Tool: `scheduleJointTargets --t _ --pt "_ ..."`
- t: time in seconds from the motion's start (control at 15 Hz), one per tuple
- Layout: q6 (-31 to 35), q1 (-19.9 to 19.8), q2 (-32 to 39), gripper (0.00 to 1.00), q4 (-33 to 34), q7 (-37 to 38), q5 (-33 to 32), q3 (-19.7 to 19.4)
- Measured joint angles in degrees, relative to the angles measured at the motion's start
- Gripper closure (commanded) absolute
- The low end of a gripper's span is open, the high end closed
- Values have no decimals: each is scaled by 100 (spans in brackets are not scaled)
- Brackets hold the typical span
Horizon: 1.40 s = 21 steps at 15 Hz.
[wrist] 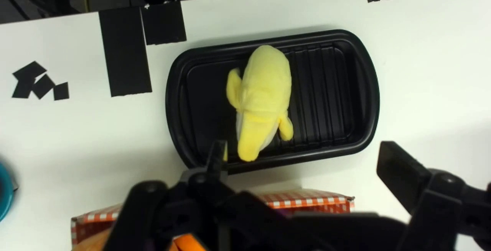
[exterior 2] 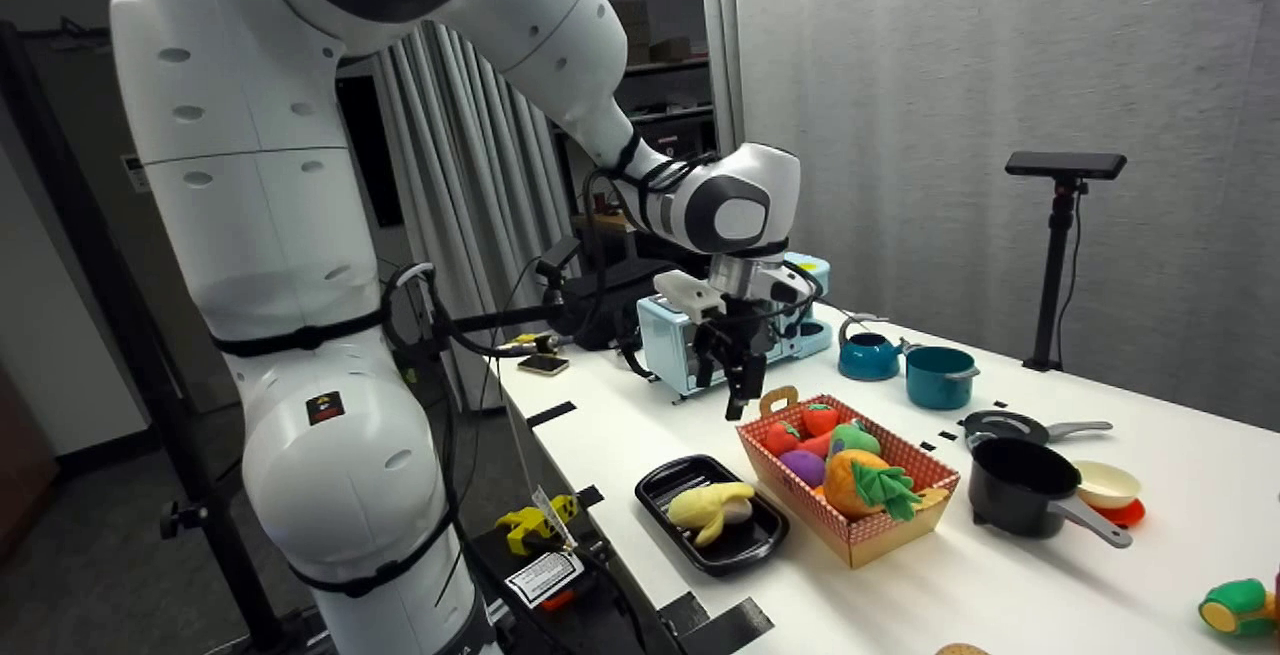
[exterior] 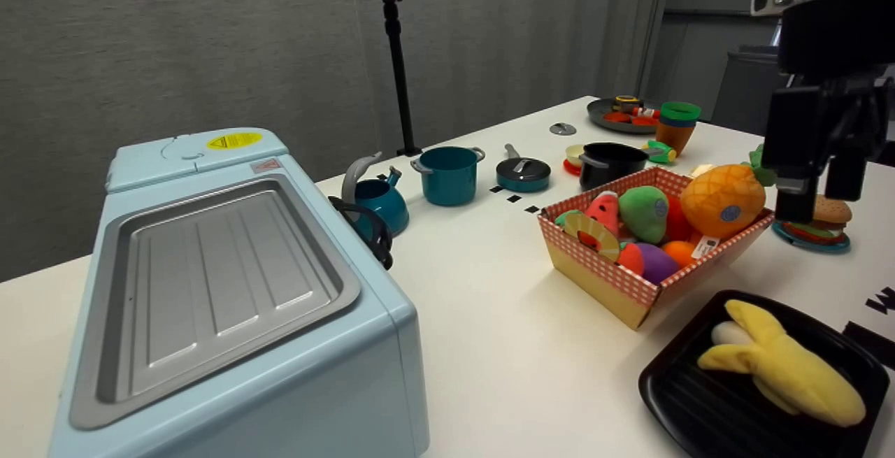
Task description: Put the banana plushie on the black plate
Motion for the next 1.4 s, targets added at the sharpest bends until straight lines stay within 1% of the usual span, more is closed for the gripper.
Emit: scheduleJointTargets --t 0.33,0.67,1.0,1.4 --pt "186 93 -564 0 -180 504 -623 167" --pt "399 93 -933 0 -345 723 -1048 202" --pt "662 93 -1259 0 -591 755 -1118 223" --pt "718 93 -1425 0 -729 773 -1118 250"
